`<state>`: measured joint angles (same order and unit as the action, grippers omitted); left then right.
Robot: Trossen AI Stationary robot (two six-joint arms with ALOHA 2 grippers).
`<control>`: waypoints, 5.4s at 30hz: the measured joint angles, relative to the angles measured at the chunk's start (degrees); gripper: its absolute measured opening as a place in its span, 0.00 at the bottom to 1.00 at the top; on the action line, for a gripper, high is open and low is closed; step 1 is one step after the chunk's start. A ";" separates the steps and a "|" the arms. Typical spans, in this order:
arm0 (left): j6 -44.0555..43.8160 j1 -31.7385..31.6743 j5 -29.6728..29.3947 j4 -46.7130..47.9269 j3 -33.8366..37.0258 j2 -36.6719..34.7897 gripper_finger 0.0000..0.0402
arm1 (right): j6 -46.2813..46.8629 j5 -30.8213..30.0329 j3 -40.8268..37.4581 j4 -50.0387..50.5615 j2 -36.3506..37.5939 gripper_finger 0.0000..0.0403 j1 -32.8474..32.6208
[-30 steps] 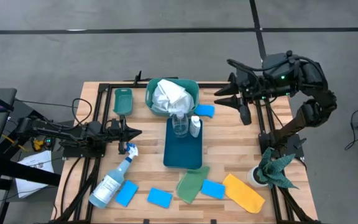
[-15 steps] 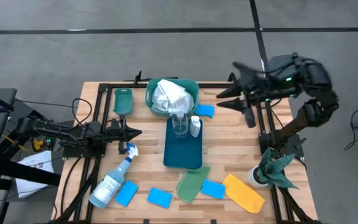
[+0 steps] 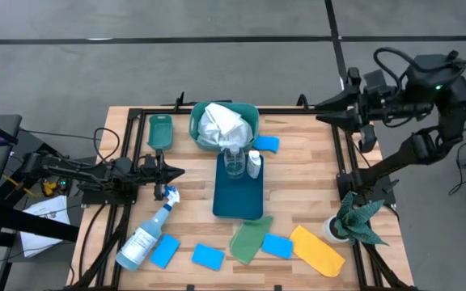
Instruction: Pick & Place Kitchen Items
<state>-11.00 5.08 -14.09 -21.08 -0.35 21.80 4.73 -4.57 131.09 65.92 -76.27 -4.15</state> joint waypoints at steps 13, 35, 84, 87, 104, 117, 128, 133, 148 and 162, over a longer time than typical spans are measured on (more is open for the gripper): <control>0.00 0.02 0.00 0.00 0.01 0.00 0.00 | 1.64 0.23 -15.74 -9.94 6.11 0.28 -0.34; 0.00 0.02 -0.02 0.00 -0.01 0.00 0.00 | 6.54 1.72 -49.50 -32.95 23.06 0.28 -0.34; 0.02 0.02 0.00 0.00 0.01 0.00 0.00 | 12.71 4.36 -62.71 -31.79 28.58 0.28 -1.02; 0.00 0.02 -0.01 0.02 0.01 0.00 0.00 | 15.50 4.36 -62.71 -28.73 27.63 0.28 -2.73; 0.02 0.00 -0.02 0.00 0.00 0.00 0.00 | 36.10 3.01 -62.73 -15.10 16.76 0.28 -22.77; 0.02 0.02 -0.01 0.01 0.00 0.00 0.00 | 43.37 3.82 -62.73 -15.69 5.86 0.28 -36.28; 0.02 0.02 0.00 0.00 0.01 0.00 0.00 | 38.38 7.32 -62.73 -18.42 -2.22 0.28 -41.05; 0.02 0.00 0.00 0.00 -0.01 0.02 0.00 | 34.25 7.60 -62.73 -18.40 -6.01 0.28 -42.47; 0.00 0.01 0.00 0.01 0.00 0.00 0.00 | 26.13 9.25 -62.73 -18.02 -18.55 0.28 -42.66; 0.01 0.02 -0.02 0.00 0.01 0.00 0.00 | 25.39 10.96 -62.73 -13.60 -26.20 0.38 -39.72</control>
<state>-10.99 5.10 -14.10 -21.08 -0.34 21.80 30.12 6.39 68.36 52.32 -102.48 -43.87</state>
